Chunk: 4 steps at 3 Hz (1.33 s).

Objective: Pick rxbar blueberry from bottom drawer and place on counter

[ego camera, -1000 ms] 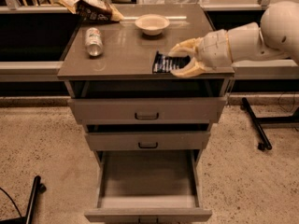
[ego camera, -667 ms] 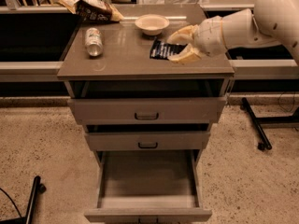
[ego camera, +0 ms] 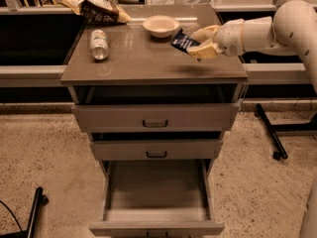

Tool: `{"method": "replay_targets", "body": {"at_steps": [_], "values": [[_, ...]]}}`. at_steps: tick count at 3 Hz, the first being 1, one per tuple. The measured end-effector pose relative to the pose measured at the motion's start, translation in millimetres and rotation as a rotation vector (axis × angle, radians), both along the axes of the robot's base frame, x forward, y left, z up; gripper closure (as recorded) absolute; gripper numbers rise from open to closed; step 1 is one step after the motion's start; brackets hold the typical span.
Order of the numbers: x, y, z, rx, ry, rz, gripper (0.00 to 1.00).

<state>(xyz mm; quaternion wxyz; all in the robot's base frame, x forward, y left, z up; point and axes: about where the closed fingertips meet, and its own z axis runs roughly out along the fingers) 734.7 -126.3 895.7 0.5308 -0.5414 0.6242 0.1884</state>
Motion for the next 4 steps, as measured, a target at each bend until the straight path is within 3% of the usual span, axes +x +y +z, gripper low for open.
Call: {"method": "replay_targets", "body": {"at_steps": [1,2,4], "values": [[16,-12,-12,0.051,0.050,-0.075,0.82],[27,-24,-24,0.047,0.090,-0.171,0.51],[27,-24,-24,0.047,0.090,-0.171,0.06]]}}
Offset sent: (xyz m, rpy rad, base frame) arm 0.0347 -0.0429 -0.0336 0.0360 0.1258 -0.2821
